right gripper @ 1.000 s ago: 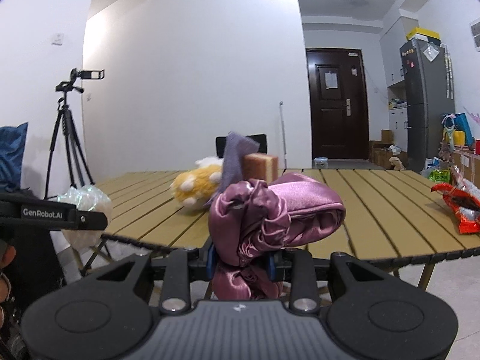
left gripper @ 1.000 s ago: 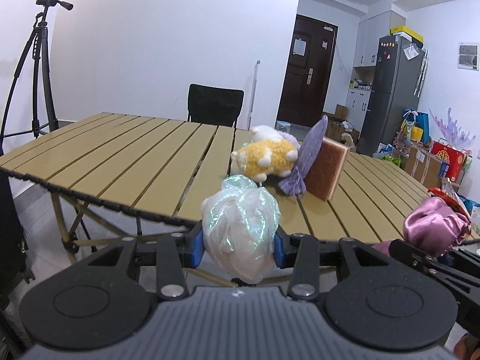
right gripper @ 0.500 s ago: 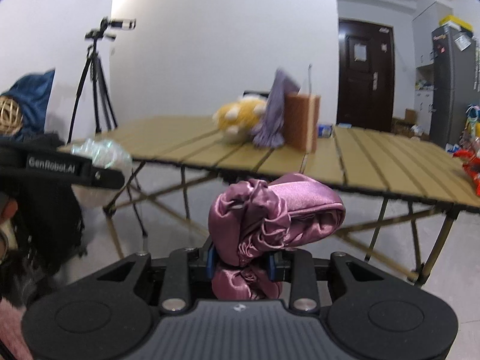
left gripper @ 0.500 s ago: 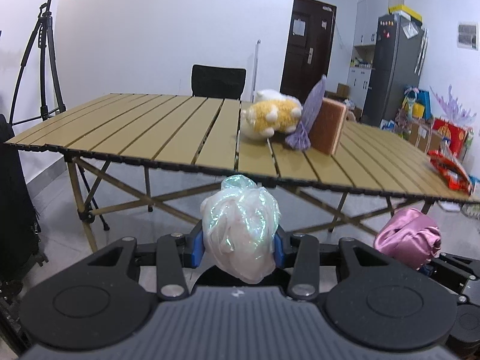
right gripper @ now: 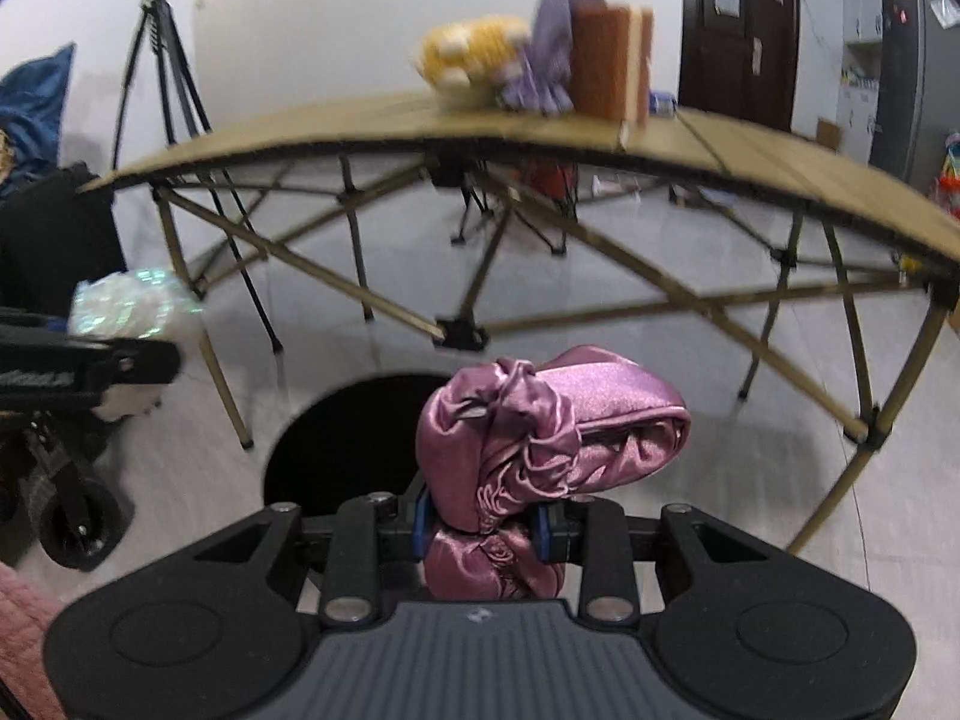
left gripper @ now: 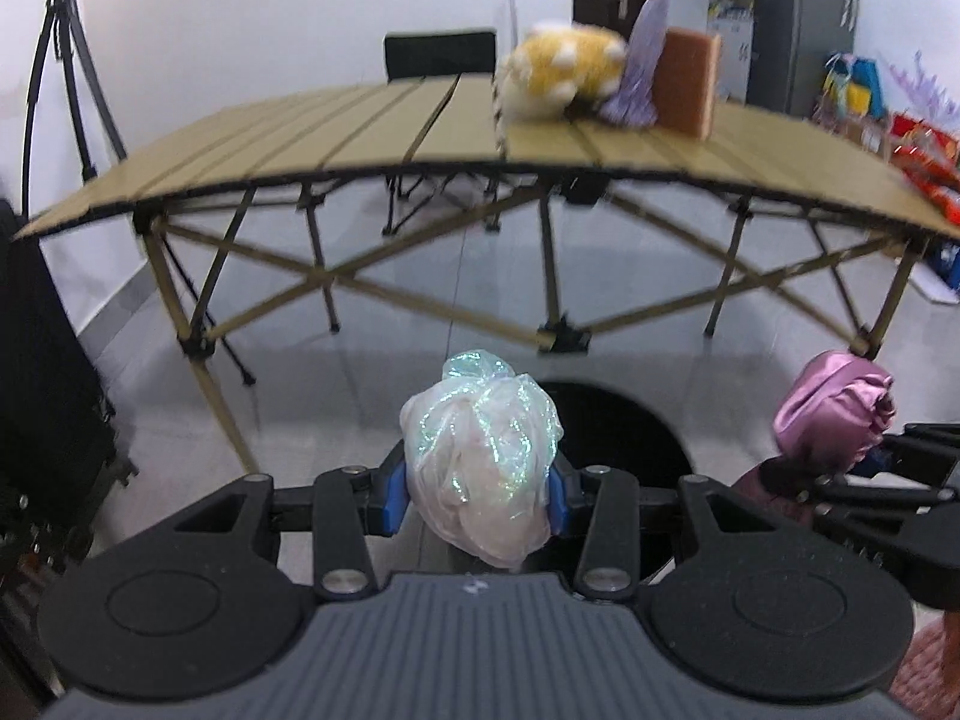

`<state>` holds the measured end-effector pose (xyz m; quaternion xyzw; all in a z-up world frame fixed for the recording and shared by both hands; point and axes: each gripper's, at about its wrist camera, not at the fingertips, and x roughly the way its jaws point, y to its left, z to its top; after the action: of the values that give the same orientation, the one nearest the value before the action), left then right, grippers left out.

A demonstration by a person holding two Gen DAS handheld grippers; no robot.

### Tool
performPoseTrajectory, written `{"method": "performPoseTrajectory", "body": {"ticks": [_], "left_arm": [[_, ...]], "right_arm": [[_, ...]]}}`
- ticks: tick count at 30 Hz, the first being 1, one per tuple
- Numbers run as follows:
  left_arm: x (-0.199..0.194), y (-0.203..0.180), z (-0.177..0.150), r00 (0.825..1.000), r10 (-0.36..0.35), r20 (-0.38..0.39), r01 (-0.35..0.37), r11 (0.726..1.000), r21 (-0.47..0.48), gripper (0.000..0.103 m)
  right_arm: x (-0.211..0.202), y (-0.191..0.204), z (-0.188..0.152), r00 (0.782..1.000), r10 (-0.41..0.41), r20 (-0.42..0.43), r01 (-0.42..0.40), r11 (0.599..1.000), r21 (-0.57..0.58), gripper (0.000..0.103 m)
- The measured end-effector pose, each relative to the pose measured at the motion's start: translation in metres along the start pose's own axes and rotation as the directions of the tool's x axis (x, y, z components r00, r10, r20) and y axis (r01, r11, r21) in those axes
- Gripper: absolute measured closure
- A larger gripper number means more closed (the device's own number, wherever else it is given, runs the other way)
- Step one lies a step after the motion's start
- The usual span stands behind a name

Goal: Collect trash
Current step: 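Carry the plastic bag and pink cloth down over the black trash bin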

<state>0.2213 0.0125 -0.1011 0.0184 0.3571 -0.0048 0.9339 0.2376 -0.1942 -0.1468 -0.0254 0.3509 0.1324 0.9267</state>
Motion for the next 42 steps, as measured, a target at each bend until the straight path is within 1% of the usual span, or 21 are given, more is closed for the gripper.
{"method": "performPoseTrajectory", "body": {"ticks": [4,7,16,24,31,35,42], "left_arm": [[0.015,0.015,-0.002,0.997,0.011,-0.070,-0.014,0.999,-0.041,0.060],[0.023,0.022,-0.002,0.994,0.010,-0.109,-0.018,0.997,-0.070,0.060],[0.042,0.022,0.002,0.977,0.031,-0.210,-0.053,0.994,-0.097,0.060],[0.059,0.014,0.009,0.958,0.026,-0.285,-0.065,0.990,-0.128,0.060],[0.076,0.002,0.014,0.943,0.033,-0.330,-0.079,0.989,-0.129,0.060],[0.085,-0.008,0.017,0.935,0.024,-0.355,-0.074,0.989,-0.128,0.060],[0.096,-0.033,0.023,0.928,0.008,-0.372,-0.056,0.991,-0.118,0.060]], "right_arm": [[0.017,-0.007,-0.006,0.997,-0.036,-0.069,0.038,0.999,0.035,0.073],[0.026,-0.011,-0.007,0.994,-0.045,-0.098,0.051,0.997,0.059,0.073],[0.037,-0.016,-0.005,0.989,-0.070,-0.131,0.080,0.994,0.072,0.073],[0.039,-0.026,-0.008,0.985,-0.097,-0.146,0.111,0.989,0.094,0.073],[0.040,-0.038,-0.010,0.982,-0.111,-0.155,0.131,0.984,0.121,0.073],[0.040,-0.045,-0.012,0.980,-0.119,-0.158,0.141,0.981,0.135,0.073],[0.040,-0.058,-0.016,0.977,-0.132,-0.164,0.158,0.975,0.154,0.073]]}}
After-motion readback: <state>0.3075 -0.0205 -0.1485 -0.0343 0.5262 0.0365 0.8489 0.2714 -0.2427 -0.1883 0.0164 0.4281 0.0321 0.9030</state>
